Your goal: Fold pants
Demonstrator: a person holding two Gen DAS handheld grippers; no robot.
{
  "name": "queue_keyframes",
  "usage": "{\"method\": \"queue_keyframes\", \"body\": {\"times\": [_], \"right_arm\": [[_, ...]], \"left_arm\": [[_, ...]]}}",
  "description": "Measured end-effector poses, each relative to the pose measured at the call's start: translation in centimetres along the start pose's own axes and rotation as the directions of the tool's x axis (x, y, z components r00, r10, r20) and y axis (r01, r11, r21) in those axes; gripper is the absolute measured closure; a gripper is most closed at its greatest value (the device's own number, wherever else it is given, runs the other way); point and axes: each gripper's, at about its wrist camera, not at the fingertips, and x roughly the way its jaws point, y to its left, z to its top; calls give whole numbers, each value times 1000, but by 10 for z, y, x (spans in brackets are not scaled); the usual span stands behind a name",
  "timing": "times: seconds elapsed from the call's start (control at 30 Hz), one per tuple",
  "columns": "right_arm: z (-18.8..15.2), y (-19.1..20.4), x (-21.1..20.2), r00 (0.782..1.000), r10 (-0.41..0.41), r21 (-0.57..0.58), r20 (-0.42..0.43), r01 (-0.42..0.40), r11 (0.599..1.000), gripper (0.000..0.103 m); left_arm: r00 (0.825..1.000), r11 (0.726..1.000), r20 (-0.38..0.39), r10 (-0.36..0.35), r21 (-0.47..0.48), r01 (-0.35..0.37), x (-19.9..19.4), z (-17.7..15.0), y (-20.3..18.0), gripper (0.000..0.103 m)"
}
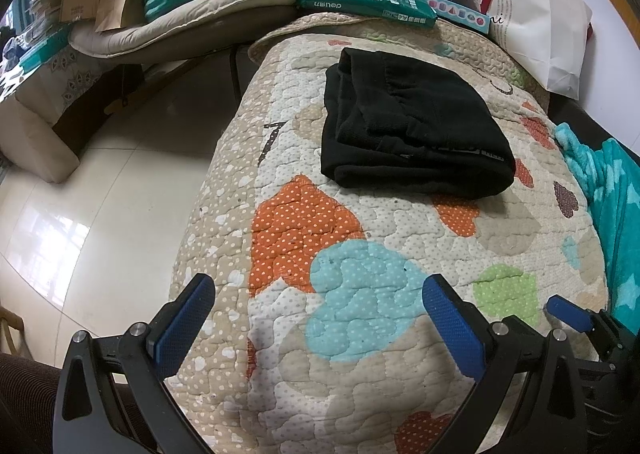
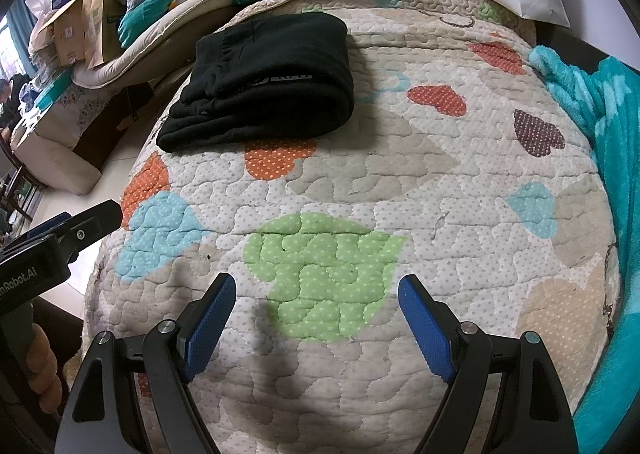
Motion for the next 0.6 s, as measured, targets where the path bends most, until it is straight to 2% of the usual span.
{"method": "queue_keyframes", "body": {"times": [0.23,0.6], "right_arm": [[2,3,-8,994,-96,-47,46,98,994,15],[3,-3,-5,990,-140,-31,31,141,990,15]], "left_arm": [[1000,1000,-1,1,-2,-1,0,0,0,0],[1000,1000,-3,0,-2,0,1,0,1,0]]}}
